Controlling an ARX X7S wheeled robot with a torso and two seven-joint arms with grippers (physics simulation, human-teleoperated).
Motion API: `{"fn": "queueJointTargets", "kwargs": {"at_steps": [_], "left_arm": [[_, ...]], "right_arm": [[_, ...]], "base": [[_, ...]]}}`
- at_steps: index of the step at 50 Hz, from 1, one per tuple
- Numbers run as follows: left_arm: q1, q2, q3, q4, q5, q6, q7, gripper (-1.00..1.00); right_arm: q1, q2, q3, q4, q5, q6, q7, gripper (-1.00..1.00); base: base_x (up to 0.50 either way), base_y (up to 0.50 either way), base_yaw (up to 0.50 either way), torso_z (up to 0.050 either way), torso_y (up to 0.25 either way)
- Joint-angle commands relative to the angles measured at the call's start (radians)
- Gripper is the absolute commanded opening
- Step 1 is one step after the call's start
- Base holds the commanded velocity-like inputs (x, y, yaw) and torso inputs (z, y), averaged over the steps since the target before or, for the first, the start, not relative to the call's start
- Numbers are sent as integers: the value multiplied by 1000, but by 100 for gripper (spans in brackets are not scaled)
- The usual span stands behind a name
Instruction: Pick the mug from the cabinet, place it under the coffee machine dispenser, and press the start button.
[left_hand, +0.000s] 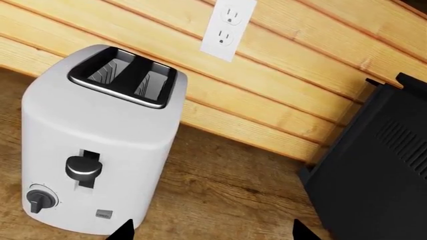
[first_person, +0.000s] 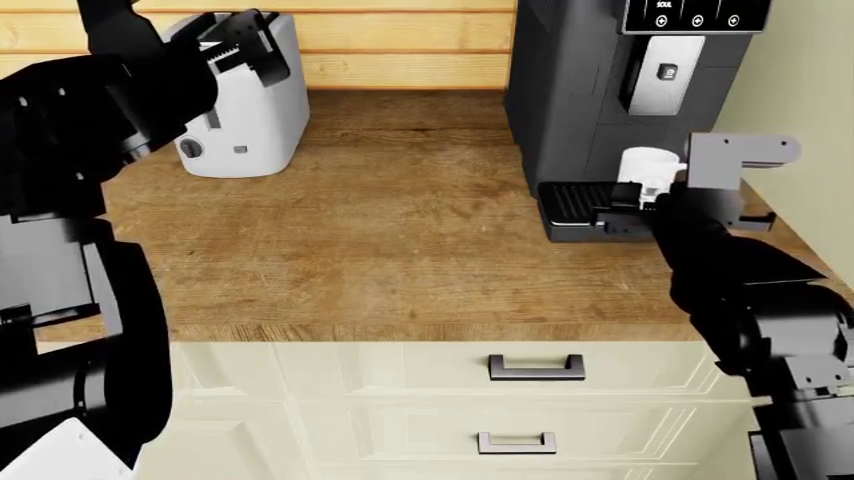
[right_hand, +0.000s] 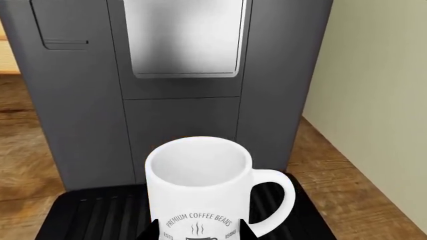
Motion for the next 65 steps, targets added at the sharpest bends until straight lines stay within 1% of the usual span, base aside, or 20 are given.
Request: {"fn": "queueJointTargets", "kwargs": {"at_steps": [1,9,40,63,64,65], "left_arm": [[-1,-1,4,-8,-3,7,-2,100],[1,-1,5,-3,-8,4,-5,100],[-4,-4,15,-33,-16,28,-7,100],[-2,-5,22,-37,-25,33,-10,100],[-2,-5,22,-38,-25,34,-10,100],[-1,-5,22,-37,-26,33,-10,100]], "right_arm": [[22,-20,-16,65,-30,-28,-23,-100],[32,-31,-19,107,-39,-45,-29,-100],[34,-48,-36,113,-31,-46,-57,-100],[49,-64,-40,177,-38,-66,-66,-100],[49,-64,-40,176,-37,-65,-66,100],[48,-63,-39,173,-36,-63,-65,100]], "base": [[0,0,0,0,0],[0,0,0,0,0],[0,0,0,0,0],[0,0,1,0,0],[0,0,0,0,0],[0,0,0,0,0]]}}
